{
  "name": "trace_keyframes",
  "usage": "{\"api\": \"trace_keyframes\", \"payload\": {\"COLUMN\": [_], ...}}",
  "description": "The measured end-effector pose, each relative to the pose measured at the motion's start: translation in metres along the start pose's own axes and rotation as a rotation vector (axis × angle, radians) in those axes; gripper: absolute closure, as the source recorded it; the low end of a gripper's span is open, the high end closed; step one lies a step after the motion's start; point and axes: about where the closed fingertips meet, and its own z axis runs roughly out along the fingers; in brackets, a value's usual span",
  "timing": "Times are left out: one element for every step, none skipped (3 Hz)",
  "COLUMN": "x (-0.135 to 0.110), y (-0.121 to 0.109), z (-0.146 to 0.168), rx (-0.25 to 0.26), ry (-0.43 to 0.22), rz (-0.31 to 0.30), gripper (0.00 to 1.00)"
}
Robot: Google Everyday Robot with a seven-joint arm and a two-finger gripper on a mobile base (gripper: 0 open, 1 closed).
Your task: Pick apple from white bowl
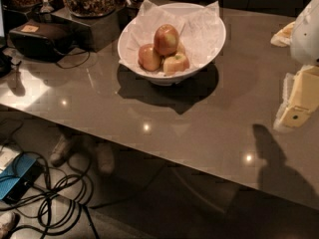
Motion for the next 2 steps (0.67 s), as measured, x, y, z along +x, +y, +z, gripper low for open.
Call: {"api": "trace_keyframes", "payload": {"x": [0.000, -0.015], "y": [0.000, -0.014], "z": [0.000, 0.000], "rx": [0.000, -0.034], "ry": [0.000, 0.002], "rz": [0.000, 0.042], "gripper": [0.00, 0.00]}}
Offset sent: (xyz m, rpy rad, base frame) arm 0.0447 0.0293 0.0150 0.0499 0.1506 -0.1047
